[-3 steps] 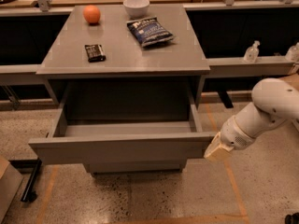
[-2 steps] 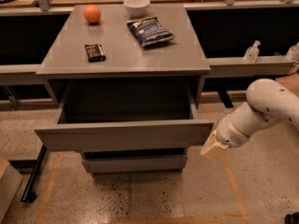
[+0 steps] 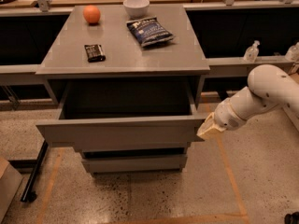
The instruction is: Close top drawer
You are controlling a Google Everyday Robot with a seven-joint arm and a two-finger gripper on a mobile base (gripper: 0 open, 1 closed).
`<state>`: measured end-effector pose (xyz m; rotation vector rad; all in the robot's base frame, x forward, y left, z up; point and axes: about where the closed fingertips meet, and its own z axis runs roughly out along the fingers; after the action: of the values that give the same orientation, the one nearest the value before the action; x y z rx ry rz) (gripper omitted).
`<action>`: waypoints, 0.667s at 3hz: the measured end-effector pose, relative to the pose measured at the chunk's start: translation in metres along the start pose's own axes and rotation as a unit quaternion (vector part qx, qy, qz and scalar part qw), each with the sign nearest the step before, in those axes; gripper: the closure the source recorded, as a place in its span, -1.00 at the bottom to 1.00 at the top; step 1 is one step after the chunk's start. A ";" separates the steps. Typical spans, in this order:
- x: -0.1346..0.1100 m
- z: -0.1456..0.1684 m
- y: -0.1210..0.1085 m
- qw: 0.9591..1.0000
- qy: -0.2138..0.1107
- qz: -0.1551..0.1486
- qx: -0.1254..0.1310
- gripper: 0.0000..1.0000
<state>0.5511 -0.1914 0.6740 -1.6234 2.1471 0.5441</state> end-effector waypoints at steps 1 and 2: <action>-0.004 0.004 -0.004 1.000 -0.016 -0.005 0.011 0.65; -0.021 0.017 -0.026 0.999 -0.034 -0.035 0.021 1.00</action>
Offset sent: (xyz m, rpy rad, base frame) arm 0.1219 0.0493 0.0168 0.1072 -0.2836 0.1100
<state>0.5825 -0.1717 0.6686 -1.6282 2.0318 0.5212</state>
